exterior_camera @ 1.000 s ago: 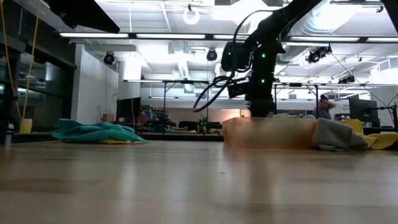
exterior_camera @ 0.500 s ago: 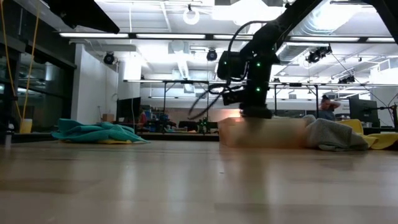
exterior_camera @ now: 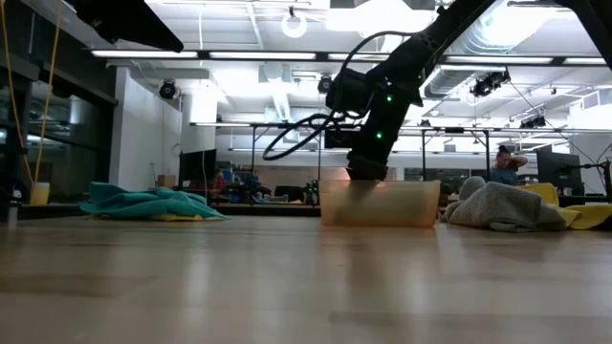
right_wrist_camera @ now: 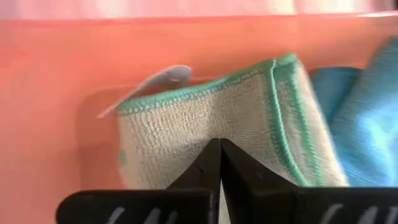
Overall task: Fold microfiber towels
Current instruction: Put the folded green microfiber cloth into the orange bin, then adjust the orange bin
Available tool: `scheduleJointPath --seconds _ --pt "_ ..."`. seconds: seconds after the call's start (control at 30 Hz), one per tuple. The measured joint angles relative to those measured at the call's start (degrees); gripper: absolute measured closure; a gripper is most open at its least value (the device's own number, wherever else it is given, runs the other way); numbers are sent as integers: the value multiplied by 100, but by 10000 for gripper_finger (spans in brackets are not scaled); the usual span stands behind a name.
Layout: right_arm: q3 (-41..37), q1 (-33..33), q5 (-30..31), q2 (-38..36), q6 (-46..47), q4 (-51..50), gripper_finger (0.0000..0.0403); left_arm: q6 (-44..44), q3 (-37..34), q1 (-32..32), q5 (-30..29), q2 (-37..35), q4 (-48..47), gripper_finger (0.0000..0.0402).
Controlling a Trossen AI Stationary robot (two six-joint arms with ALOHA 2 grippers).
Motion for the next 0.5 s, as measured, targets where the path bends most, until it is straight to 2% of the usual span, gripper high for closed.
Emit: scheduleJointPath --seconds 0.13,0.27,0.4,0.5 --pt "0 -2 161 -177 -68 -8 403 32 0 0 0 0 0 401" --pt "0 13 174 -653 -197 -206 403 31 0 0 0 0 0 401" --pt "0 57 197 -1380 -43 -1012 403 33 0 0 0 1 0 402" --pt "0 193 725 -1886 264 -1853 403 31 0 0 0 1 -1 402"
